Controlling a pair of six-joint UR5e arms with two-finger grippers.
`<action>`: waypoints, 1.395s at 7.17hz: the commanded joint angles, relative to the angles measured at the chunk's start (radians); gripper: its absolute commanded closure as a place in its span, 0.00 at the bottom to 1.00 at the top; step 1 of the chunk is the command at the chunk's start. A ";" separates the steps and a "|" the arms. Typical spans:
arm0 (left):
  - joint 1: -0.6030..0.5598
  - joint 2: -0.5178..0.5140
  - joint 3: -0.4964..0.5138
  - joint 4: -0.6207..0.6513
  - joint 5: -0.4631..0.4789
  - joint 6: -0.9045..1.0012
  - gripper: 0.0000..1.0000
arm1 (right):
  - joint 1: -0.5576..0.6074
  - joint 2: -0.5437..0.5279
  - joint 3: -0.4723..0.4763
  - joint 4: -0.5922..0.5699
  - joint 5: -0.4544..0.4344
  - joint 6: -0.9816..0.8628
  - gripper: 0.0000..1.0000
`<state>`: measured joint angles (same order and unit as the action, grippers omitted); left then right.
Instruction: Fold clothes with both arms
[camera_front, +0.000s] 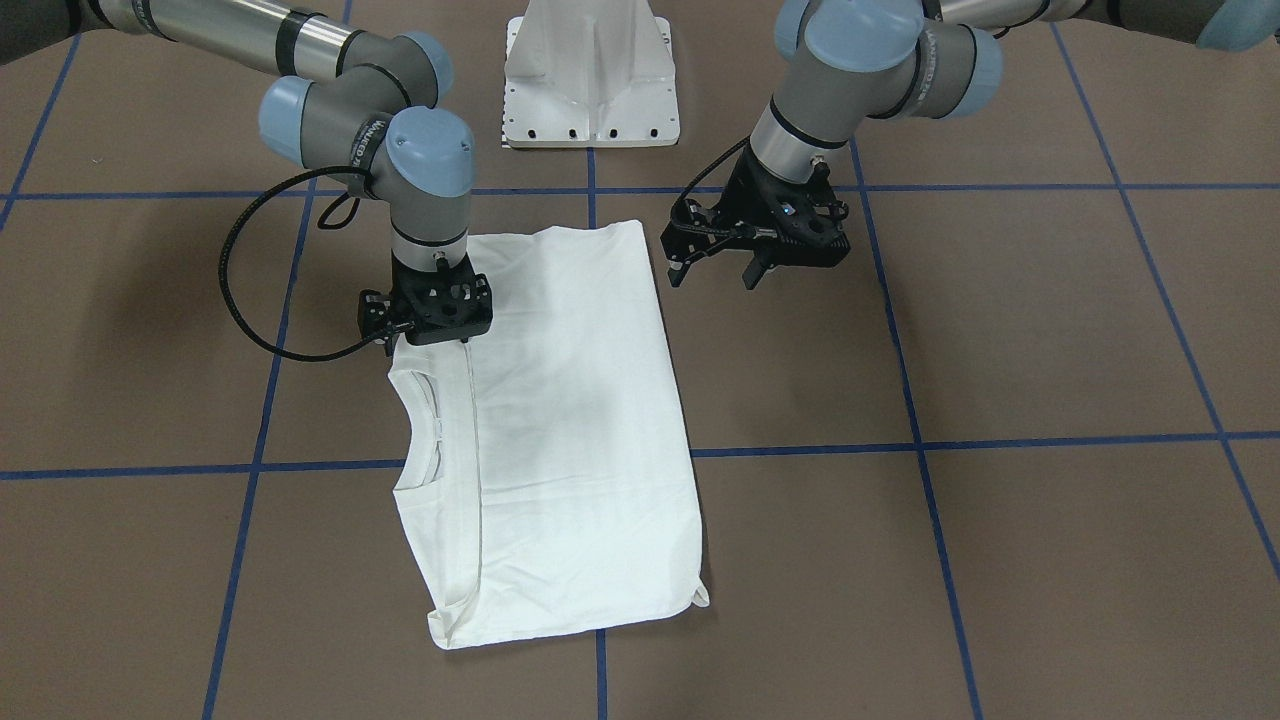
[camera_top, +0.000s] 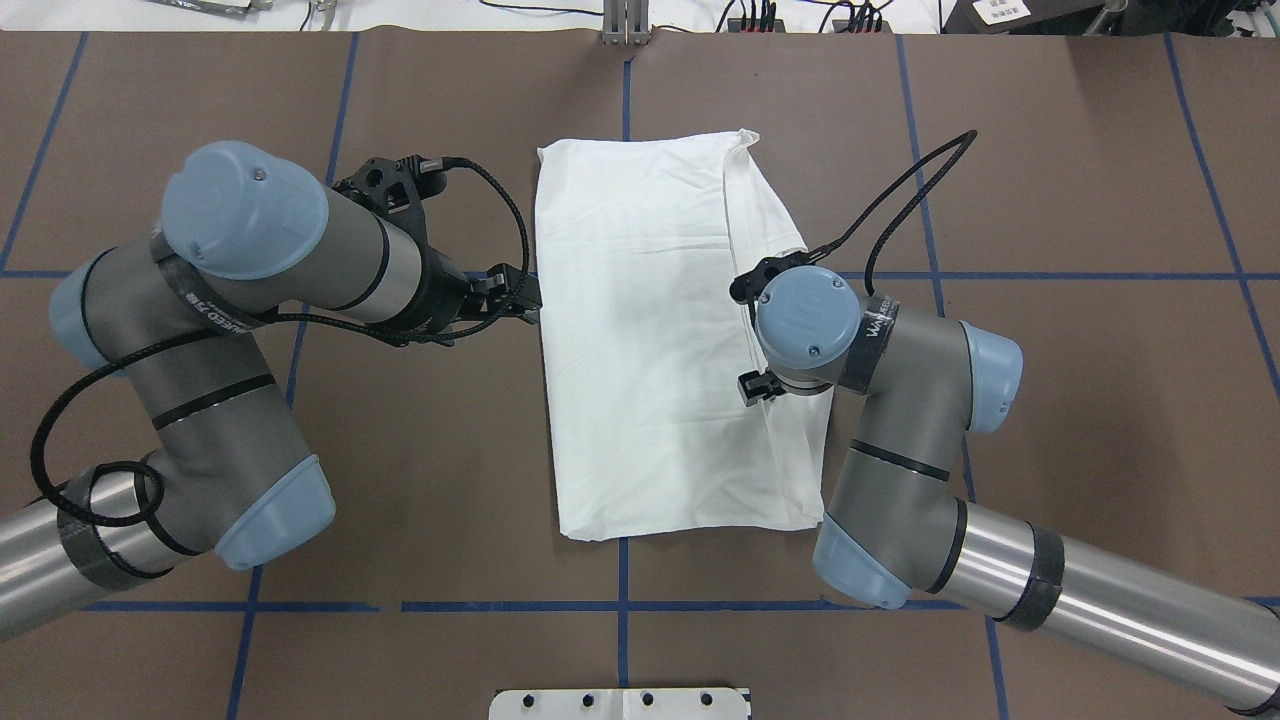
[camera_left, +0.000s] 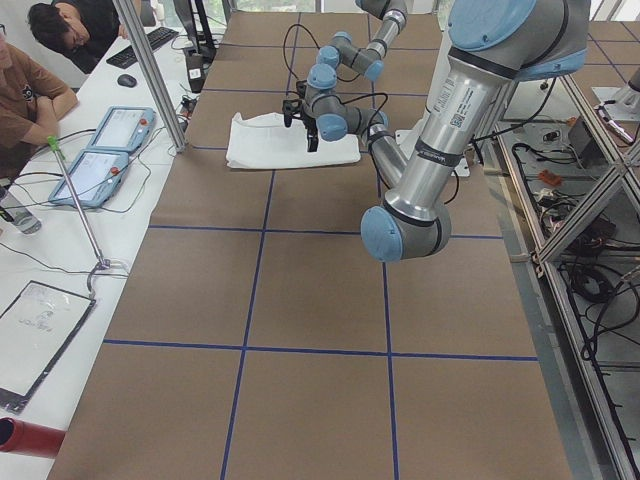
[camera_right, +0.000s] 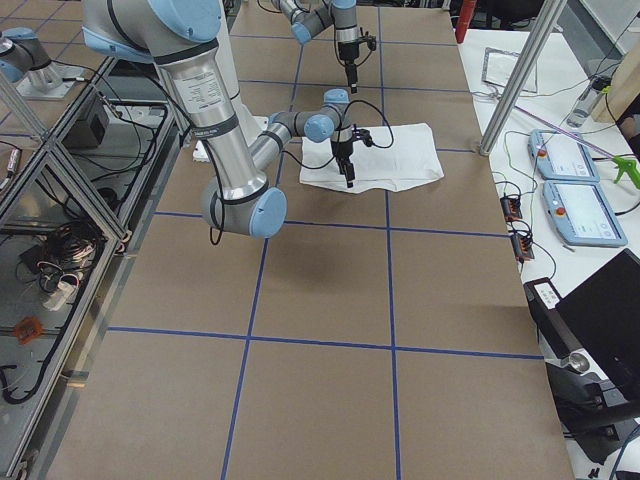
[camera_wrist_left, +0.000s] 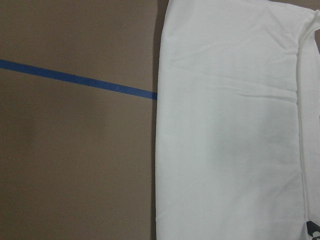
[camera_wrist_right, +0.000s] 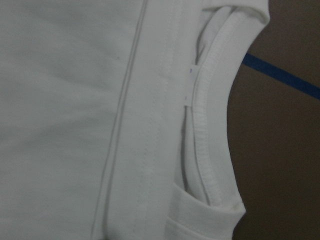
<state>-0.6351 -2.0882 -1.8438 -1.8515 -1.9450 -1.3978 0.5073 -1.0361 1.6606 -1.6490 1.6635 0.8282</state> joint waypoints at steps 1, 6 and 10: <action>0.000 -0.003 -0.002 0.000 0.000 -0.006 0.00 | 0.019 -0.030 0.002 0.000 -0.001 -0.024 0.00; 0.003 -0.027 -0.009 0.005 -0.009 -0.021 0.00 | 0.105 -0.122 0.099 -0.002 0.031 -0.152 0.00; 0.003 -0.026 -0.008 0.005 -0.008 -0.021 0.00 | 0.089 0.011 0.050 0.000 0.044 -0.132 0.00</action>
<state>-0.6320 -2.1143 -1.8528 -1.8469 -1.9528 -1.4189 0.6018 -1.0824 1.7507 -1.6504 1.7070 0.6939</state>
